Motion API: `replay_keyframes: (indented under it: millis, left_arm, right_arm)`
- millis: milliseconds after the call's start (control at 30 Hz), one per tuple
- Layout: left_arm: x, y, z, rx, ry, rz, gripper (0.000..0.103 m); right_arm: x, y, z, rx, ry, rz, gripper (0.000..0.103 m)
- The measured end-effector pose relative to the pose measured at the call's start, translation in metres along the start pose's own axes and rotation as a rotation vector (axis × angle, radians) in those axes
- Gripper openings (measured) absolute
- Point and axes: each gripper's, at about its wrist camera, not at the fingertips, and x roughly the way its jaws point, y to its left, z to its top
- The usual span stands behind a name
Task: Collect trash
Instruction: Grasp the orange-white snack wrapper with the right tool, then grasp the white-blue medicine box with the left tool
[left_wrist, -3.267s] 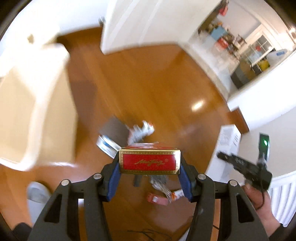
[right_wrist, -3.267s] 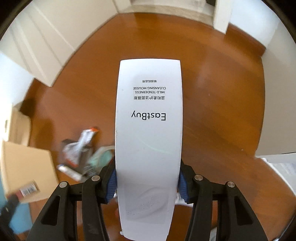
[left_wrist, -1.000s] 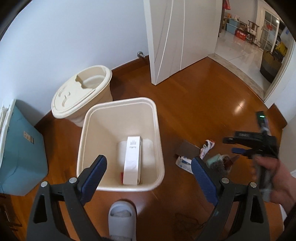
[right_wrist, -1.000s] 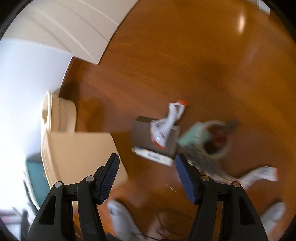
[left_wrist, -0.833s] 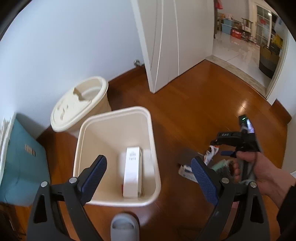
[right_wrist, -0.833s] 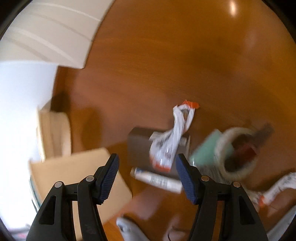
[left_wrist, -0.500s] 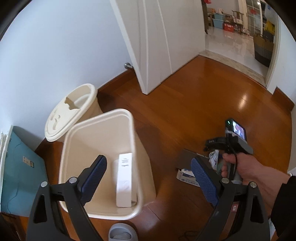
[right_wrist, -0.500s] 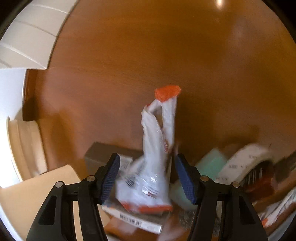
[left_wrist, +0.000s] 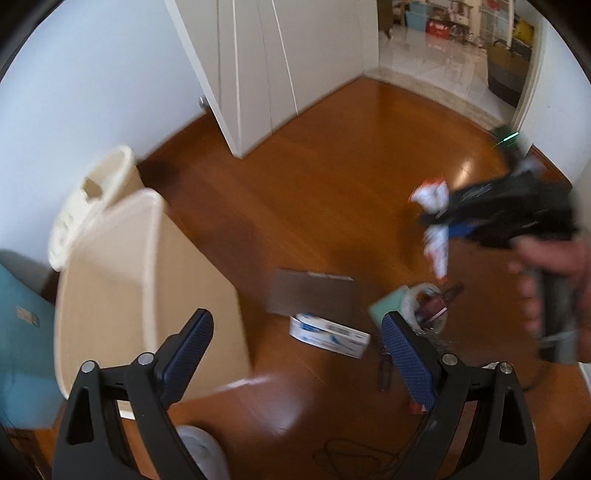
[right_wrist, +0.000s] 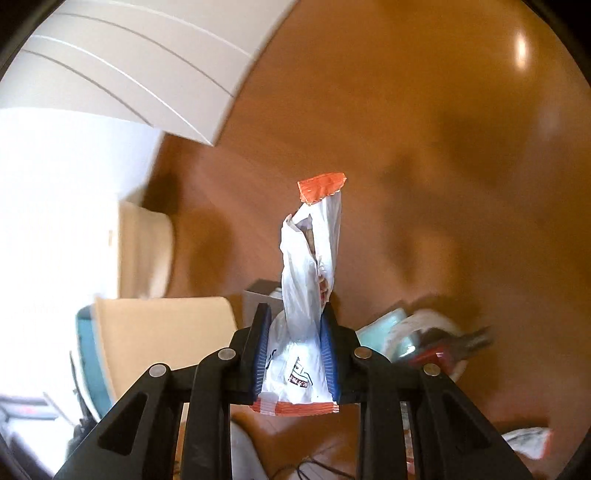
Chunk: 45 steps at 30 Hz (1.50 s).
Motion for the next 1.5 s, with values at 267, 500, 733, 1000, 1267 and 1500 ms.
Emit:
replay_keyframes:
  millis: [267,500,733,1000,1267,1500]
  left_arm:
    - [0.131,0.016,-0.022,-0.517,0.431,-0.099,0.093]
    - [0.197,0.007,-0.036,-0.674,0.535,-0.066,0.093]
    - [0.231,-0.025,-0.043,-0.618,0.586,-0.016,0.092]
    - [0.244,-0.026,-0.068,-0.606,0.641,-0.019,0.018]
    - [0.173,-0.015,-0.067,-0.548,0.494,-0.186,0.016]
    - [0.006,0.034,-0.033,-0.452,0.175,-0.237,0.016]
  right_arm:
    - [-0.06,-0.068,-0.003,0.081,-0.077,-0.008,0.028]
    - [-0.08,-0.067,0.002,0.068,-0.077,-0.024,0.029]
    - [-0.081,-0.082,0.0,0.104,-0.088,-0.046,0.03]
    - [-0.08,-0.081,-0.007,0.098,-0.101,-0.068,0.03]
    - [-0.091,-0.046,-0.014,-0.01,-0.082,-0.138,0.03]
    - [-0.132,0.023,-0.053,-0.06,-0.031,-0.119,0.03]
